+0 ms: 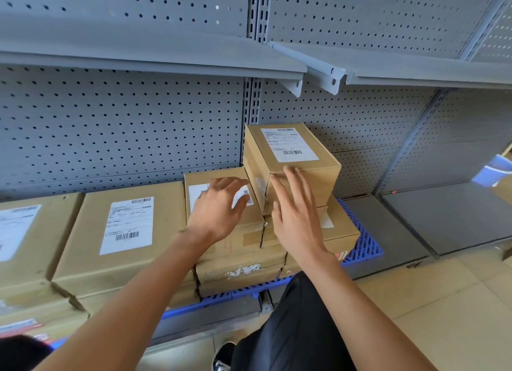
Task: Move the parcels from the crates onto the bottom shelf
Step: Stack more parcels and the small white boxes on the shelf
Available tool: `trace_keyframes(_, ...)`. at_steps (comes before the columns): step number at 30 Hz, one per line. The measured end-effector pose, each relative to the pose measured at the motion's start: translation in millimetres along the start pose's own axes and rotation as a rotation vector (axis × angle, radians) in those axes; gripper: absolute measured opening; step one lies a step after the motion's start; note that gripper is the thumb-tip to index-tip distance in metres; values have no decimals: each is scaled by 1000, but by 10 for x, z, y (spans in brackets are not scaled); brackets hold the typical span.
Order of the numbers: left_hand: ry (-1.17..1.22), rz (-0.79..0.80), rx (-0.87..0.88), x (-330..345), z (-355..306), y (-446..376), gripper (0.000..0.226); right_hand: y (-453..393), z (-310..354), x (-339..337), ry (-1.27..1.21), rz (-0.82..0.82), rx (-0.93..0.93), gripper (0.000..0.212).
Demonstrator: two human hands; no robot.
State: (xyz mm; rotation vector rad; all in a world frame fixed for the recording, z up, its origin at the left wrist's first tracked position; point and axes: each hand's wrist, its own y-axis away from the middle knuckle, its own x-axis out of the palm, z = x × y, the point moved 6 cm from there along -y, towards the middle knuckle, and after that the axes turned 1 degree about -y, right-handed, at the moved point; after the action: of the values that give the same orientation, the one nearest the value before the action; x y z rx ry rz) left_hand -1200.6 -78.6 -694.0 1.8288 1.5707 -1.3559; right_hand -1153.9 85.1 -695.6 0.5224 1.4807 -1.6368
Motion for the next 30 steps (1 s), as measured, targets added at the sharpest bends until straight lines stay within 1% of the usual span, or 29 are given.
trace_keyframes(6, -141, -23, -86, -377, 156, 269, 40, -97, 493, 119, -91, 17, -133, 53)
trace_keyframes(11, -213, -44, -202, -768, 538, 561, 39, -288, 1046, 305, -167, 30, -219, 48)
trace_keyframes(15, -291, -61, -292, -1117, 875, 830, 40, -389, 1510, 529, -228, 139, -243, 49)
trace_keyframes(20, -337, -84, -392, -1519, 1304, 1173, 41, -498, 2224, 723, -253, 238, -350, 48)
trace_keyframes(25, -366, -113, -479, -1942, 1821, 1592, 41, -495, 3061, 912, -253, 349, -447, 42)
trace_keyframes(30, -425, -137, -588, -2454, 2322, 2277, 43, -310, 4016, 1052, -306, 457, -570, 41)
